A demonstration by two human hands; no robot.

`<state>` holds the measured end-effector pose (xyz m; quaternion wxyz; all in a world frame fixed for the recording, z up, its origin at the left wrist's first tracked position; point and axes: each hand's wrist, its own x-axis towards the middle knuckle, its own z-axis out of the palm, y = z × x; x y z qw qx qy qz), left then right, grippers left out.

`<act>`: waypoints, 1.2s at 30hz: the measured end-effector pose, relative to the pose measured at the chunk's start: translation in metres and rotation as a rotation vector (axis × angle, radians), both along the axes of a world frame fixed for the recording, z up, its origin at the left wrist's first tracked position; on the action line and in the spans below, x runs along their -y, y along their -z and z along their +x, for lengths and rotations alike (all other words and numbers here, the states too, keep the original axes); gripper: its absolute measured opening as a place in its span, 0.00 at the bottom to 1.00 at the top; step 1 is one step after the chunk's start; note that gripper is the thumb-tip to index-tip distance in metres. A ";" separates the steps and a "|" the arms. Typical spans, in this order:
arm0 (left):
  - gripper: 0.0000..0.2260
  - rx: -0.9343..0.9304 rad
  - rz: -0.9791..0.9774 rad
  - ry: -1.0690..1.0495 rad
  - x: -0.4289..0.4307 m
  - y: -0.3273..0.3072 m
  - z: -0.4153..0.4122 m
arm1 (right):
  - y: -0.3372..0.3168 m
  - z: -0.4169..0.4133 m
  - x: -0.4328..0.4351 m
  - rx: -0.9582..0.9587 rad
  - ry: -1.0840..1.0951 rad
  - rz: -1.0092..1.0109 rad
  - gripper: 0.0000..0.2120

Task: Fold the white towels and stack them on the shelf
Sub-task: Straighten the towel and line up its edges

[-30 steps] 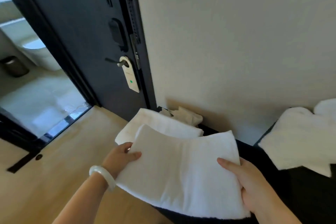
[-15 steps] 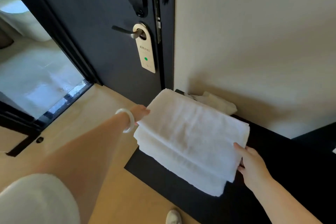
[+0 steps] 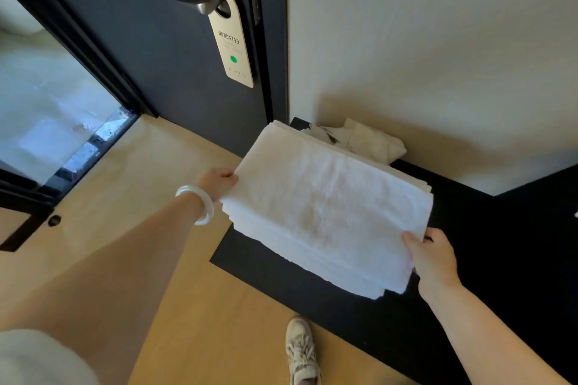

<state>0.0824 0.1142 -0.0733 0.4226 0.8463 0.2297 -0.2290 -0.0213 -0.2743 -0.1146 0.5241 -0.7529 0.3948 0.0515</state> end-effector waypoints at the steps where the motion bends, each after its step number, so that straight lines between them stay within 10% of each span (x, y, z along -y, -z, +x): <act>1: 0.11 -0.004 -0.024 -0.031 0.001 0.001 -0.002 | 0.005 -0.001 0.001 -0.015 0.005 -0.003 0.12; 14: 0.14 0.025 0.008 -0.075 0.001 0.008 -0.003 | -0.004 0.001 -0.002 0.002 0.018 0.044 0.09; 24: 0.27 0.023 0.671 0.417 0.065 -0.037 -0.005 | -0.060 -0.001 0.028 -0.005 -0.024 0.150 0.16; 30: 0.31 0.124 0.615 0.680 0.186 -0.093 -0.023 | -0.147 -0.022 0.107 0.185 -0.243 -0.108 0.15; 36: 0.36 0.346 0.312 0.896 0.365 -0.140 -0.064 | -0.198 -0.052 0.241 0.223 -0.423 -0.896 0.27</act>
